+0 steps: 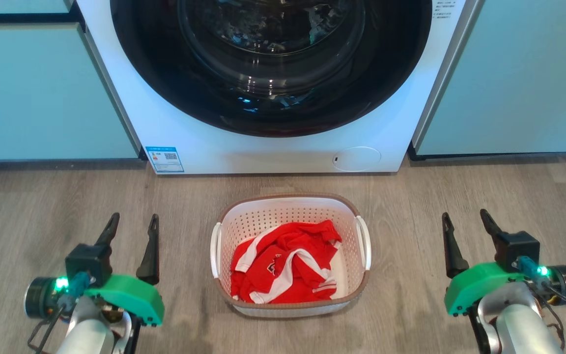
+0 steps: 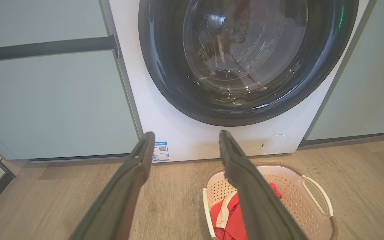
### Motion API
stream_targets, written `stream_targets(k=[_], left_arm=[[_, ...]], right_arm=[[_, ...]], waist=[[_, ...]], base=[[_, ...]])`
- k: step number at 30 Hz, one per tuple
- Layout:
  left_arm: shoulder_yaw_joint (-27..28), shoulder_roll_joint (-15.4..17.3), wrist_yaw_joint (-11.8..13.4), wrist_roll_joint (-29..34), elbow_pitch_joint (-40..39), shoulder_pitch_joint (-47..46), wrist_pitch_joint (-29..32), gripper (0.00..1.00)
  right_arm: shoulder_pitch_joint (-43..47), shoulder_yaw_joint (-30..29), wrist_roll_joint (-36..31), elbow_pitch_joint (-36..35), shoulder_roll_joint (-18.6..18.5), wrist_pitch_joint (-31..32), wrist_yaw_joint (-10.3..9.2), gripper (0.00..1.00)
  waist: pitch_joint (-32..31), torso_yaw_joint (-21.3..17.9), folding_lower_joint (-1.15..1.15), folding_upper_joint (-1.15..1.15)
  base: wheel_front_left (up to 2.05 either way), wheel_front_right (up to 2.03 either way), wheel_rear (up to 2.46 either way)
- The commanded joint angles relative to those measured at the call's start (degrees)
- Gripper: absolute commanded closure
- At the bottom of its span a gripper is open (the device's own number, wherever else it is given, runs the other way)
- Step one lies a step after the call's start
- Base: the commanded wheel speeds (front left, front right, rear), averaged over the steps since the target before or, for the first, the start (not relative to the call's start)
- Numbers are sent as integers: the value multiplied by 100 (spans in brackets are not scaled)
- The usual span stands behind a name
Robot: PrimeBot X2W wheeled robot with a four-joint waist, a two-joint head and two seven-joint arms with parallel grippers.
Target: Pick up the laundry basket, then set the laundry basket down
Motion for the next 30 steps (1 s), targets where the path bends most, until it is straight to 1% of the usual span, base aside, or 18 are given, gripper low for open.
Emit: stream_targets(k=[1,4,7,26,30], left_arm=[[212,153,28,-2,-121,-223,-58,0],[255,105,-31,-164,-112,-220,-45,0],[267,119,-31,-202,-97,-220,-38,0],[205,158,-16,-260,-50,-298,-30,0],[191,157,-40,-266,-14,-412,-44,0]], right_arm=[[-273,109,23,-168,10,-75,-12,0],[-263,86,135,-162,19,-75,-12,0],[-254,78,182,-159,24,-75,-12,0],[-277,133,241,-141,30,-75,-12,0],[-362,136,216,-131,31,-75,-12,0]], waist=[[5,-2,0,0],[23,-10,0,0],[29,-21,0,0],[134,0,0,0],[294,5,0,0]], base=[[0,0,0],[0,0,0],[0,0,0],[0,0,0],[0,0,0]])
